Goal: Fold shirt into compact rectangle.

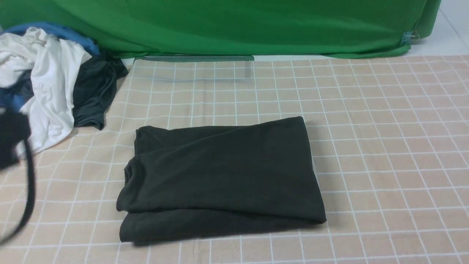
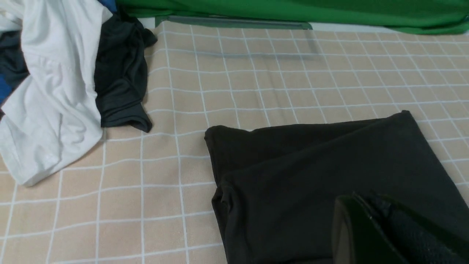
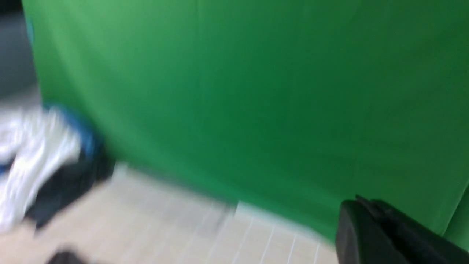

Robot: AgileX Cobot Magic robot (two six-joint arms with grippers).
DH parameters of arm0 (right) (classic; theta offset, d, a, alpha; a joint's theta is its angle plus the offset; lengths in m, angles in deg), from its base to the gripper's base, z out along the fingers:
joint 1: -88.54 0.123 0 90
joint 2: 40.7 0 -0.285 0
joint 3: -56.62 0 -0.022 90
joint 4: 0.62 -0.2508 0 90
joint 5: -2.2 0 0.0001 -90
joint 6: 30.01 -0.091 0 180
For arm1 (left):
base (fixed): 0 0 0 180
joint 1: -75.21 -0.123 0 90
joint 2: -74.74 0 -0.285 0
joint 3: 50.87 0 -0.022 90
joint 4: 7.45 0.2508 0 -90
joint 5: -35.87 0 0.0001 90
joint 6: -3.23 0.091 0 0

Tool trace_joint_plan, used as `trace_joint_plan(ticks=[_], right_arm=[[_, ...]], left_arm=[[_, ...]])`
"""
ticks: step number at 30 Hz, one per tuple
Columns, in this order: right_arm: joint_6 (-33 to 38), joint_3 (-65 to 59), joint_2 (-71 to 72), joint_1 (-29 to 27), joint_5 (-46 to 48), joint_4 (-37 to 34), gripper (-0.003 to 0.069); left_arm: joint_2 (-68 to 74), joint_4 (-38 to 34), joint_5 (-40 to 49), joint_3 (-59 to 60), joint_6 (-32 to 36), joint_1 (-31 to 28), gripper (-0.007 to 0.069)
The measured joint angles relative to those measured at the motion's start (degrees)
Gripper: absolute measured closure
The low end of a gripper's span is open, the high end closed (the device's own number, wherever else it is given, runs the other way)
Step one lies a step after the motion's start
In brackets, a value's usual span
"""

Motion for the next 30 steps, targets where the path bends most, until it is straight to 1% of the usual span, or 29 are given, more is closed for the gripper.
trace_joint_plan(ticks=[4, 8, 9, 11, 15, 17, 21, 25, 30], right_arm=[[0.0, -14.5, 13.7, 0.0, -15.8, 0.0, 0.0621], [0.5, -24.8, 24.0, 0.0, -25.1, 0.0, 0.0614], [1.0, -26.3, 25.8, 0.0, -26.3, 0.0, 0.0608], [1.5, -28.1, 28.4, 0.0, -27.0, 0.0, 0.0594], [1.5, -28.9, 30.6, 0.0, -27.6, 0.0, 0.0538], [1.6, -29.0, 30.6, 0.0, -27.8, 0.0, 0.0505], [1.6, -29.1, 30.6, 0.0, -27.6, 0.0, 0.0461], [1.6, -29.1, 30.6, 0.0, -27.6, 0.0, 0.0445], [1.7, -29.1, 30.6, 0.0, -27.5, 0.0, 0.0442]], left_arm=[[-11.4, -0.1, -6.4, 9.9, 0.1, 0.0, 0.0606], [-18.4, -0.2, -13.5, 18.1, 0.1, 0.0, 0.0606], [-19.2, -0.2, -14.4, 19.2, 0.1, 0.0, 0.0606], [-19.9, -0.2, -16.6, 21.4, 0.1, 0.0, 0.0606], [-19.5, -0.2, -20.5, 23.7, 0.1, 0.0, 0.0606], [-19.4, -0.2, -21.3, 23.8, 0.1, 0.0, 0.0606], [-19.2, -0.2, -21.9, 24.0, 0.1, 0.0, 0.0606], [-19.1, -0.2, -21.8, 24.1, 0.1, 0.0, 0.0606], [-19.1, -0.2, -21.8, 24.1, 0.1, 0.0, 0.0606]])
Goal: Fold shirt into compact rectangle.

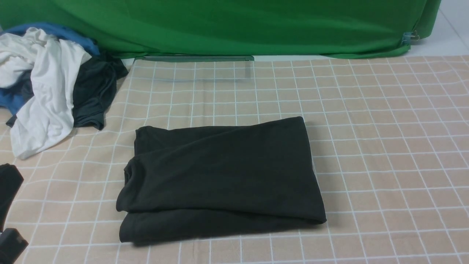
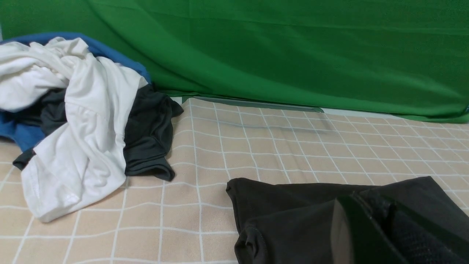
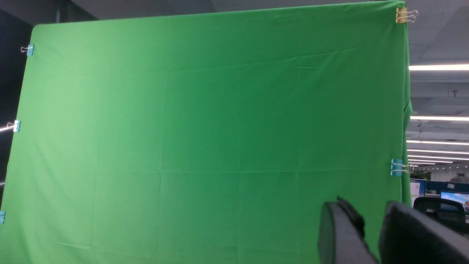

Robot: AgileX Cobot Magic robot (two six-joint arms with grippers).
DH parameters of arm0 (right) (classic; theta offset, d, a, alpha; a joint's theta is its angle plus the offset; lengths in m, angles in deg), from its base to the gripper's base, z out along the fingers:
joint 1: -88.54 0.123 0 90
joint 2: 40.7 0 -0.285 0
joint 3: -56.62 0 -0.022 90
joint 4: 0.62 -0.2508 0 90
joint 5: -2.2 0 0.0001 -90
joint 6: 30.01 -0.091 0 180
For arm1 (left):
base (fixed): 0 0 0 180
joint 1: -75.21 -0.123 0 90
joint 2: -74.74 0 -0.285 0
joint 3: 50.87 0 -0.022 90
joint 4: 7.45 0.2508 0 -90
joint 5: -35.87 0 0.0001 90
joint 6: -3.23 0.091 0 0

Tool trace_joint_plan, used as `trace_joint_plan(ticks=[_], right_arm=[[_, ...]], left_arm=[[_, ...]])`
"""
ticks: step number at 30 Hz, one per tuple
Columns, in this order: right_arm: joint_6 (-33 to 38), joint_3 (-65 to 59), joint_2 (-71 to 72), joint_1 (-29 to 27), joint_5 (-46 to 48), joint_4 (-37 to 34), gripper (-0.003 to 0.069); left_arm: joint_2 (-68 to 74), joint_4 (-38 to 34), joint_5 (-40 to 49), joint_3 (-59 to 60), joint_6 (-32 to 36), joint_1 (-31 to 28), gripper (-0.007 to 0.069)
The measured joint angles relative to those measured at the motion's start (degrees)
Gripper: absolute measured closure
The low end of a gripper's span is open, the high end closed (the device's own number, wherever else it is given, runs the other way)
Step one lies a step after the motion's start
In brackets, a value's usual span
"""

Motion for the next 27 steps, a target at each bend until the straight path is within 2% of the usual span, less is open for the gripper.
trace_joint_plan(ticks=[8, 14, 21, 27], right_arm=[[-0.1, 0.0, 0.0, 0.0, 0.0, 0.0, 0.0428], [-0.1, 0.0, 0.0, 0.0, 0.0, 0.0, 0.0424], [-0.1, 0.0, 0.0, 0.0, 0.0, 0.0, 0.0424], [-0.1, 0.0, 0.0, 0.0, 0.0, 0.0, 0.0424]], left_arm=[[0.0, 0.3, 0.0, 0.0, 0.2, 0.0, 0.0606], [-0.3, 5.0, -1.5, 0.7, 4.0, -0.4, 0.0606], [-6.0, 7.4, -7.2, 10.0, 5.8, -4.0, 0.0606], [-11.8, 7.4, -8.6, 19.0, 5.8, -4.5, 0.0606]])
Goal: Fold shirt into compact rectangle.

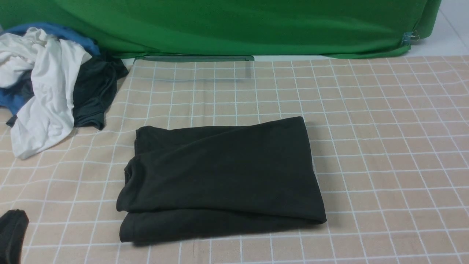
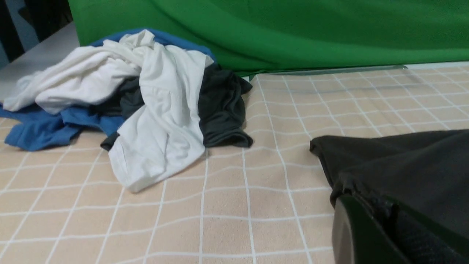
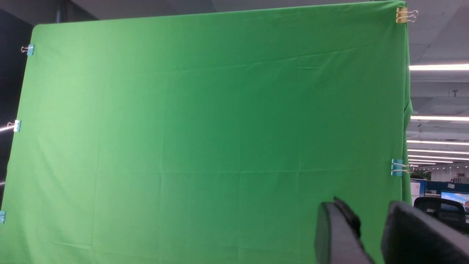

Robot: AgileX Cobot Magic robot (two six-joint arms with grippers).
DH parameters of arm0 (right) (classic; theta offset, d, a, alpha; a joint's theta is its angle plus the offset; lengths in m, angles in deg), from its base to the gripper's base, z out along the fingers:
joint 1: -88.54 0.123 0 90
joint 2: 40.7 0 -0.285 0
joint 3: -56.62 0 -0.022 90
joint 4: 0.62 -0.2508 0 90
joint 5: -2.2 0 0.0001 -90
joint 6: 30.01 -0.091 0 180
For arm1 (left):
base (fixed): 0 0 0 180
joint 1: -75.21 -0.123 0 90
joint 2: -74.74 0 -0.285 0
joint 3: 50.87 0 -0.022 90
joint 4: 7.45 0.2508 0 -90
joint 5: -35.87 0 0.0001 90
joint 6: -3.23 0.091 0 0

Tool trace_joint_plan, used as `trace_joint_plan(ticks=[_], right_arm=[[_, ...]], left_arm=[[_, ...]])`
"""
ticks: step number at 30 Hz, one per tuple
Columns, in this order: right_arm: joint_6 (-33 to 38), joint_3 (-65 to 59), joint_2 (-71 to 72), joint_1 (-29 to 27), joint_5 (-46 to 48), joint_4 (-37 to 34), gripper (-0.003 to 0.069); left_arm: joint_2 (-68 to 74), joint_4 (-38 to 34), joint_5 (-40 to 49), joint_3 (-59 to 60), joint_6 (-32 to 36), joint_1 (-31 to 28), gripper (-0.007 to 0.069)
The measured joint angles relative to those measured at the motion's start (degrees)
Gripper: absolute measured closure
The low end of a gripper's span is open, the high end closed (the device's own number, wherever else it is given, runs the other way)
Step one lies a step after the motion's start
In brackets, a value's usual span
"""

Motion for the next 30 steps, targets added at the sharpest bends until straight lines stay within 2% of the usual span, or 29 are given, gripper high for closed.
trace_joint_plan(ticks=[28, 30], right_arm=[[0.0, 0.0, 0.0, 0.0, 0.2, 0.0, 0.0424], [2.1, 0.0, 0.0, 0.0, 0.2, 0.0, 0.0424]], left_arm=[[-1.4, 0.1, -0.4, 1.6, 0.0, 0.0, 0.0605], [-1.4, 0.1, -0.4, 1.6, 0.0, 0.0, 0.0605]])
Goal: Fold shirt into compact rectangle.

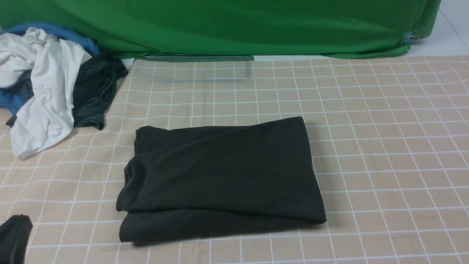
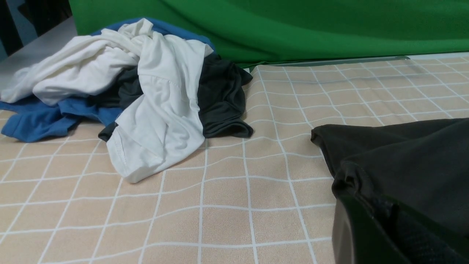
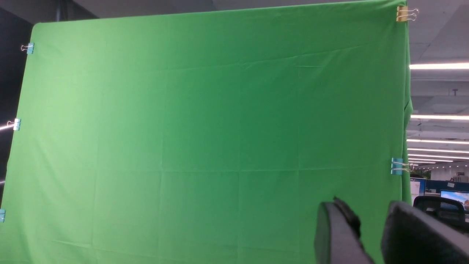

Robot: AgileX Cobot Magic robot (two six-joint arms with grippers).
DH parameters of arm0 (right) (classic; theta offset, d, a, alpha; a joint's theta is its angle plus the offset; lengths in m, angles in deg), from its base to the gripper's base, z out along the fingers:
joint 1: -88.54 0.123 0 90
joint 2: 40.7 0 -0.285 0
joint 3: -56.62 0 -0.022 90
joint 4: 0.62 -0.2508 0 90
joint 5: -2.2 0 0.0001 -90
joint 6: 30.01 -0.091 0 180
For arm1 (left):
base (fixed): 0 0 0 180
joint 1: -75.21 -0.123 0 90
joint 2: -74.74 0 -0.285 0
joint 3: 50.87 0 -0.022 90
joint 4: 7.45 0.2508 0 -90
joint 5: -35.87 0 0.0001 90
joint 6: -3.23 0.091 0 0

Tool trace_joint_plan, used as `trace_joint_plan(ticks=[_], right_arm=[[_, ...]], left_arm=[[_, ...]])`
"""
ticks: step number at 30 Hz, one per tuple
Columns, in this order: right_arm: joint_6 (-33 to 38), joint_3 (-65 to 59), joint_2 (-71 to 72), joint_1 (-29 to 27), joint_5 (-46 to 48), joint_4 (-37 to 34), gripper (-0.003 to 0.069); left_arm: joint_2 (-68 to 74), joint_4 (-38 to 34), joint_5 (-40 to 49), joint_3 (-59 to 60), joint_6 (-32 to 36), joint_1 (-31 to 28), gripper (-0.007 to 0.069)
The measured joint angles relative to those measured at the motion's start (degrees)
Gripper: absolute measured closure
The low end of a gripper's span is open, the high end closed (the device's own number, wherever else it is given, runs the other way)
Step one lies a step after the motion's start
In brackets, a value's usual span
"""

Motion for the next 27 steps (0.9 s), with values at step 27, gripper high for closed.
trace_joint_plan(ticks=[27], right_arm=[[6.7, -26.0, 5.2, -15.7, 18.9, 0.0, 0.0424]], left_arm=[[0.0, 0.0, 0.0, 0.0, 0.1, 0.0, 0.0605]])
